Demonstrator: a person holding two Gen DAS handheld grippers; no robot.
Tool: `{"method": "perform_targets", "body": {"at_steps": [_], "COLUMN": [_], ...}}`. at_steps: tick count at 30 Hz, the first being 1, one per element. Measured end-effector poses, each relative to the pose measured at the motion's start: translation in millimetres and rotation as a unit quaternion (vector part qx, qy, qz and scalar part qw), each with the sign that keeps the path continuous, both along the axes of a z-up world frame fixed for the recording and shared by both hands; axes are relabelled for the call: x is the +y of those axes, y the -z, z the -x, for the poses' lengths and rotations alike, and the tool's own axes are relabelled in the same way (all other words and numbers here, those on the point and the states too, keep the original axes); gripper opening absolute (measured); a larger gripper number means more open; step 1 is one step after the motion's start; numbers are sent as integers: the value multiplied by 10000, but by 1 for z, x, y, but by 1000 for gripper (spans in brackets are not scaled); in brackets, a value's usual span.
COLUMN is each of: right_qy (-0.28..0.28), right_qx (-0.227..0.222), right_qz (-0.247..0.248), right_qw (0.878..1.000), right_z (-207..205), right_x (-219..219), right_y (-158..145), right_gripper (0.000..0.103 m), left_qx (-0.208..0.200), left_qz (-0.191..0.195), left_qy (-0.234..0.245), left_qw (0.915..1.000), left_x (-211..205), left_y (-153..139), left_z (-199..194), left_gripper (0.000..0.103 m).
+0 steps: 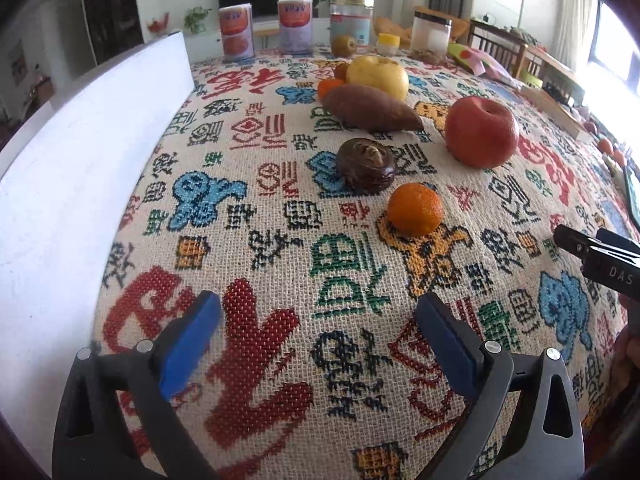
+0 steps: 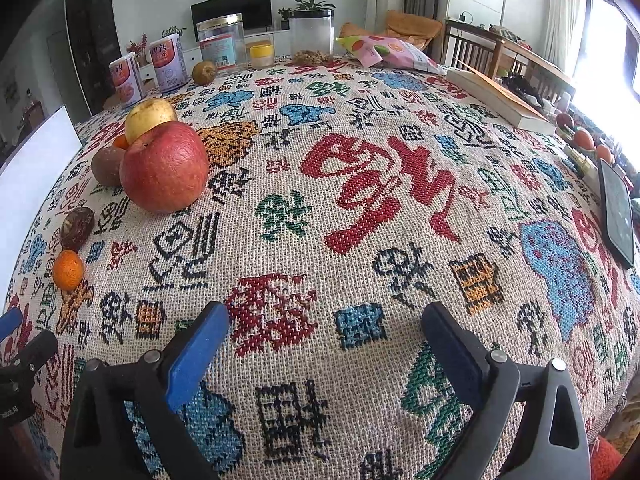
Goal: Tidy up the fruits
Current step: 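Move left tool back toward the second dark brown mushroom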
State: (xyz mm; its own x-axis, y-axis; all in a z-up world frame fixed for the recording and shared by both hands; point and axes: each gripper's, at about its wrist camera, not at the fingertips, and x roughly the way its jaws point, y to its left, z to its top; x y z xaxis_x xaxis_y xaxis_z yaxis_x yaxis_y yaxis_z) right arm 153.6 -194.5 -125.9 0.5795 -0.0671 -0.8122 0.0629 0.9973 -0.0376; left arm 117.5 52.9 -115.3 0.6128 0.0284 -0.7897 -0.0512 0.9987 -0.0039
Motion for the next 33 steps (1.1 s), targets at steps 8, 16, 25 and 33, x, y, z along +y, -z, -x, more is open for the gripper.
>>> {"method": "perform_targets", "body": {"at_steps": [8,16,25,33], "right_qy": [61,83,82,83], "right_qx": [35,48,47,47], "right_qz": [-7,-20,-21,-21], "right_qw": [10000,10000,10000,10000], "right_z": [-2,-2,-2,-2], "right_x": [0,-1,-1,-1], "right_y": [0,1,1,1], "right_gripper": [101,103,103,103], "left_qx": [10,10,11,10], "left_qz": [21,18,16,-2], "left_qy": [-4,-5,-6,-27], "left_qw": [10000,10000,10000,10000], "left_x": [1,1,0,1], "left_y": [0,0,0,-1], "left_z": [-2,-1,-1,-2], "left_gripper": [100,100,100,100]}}
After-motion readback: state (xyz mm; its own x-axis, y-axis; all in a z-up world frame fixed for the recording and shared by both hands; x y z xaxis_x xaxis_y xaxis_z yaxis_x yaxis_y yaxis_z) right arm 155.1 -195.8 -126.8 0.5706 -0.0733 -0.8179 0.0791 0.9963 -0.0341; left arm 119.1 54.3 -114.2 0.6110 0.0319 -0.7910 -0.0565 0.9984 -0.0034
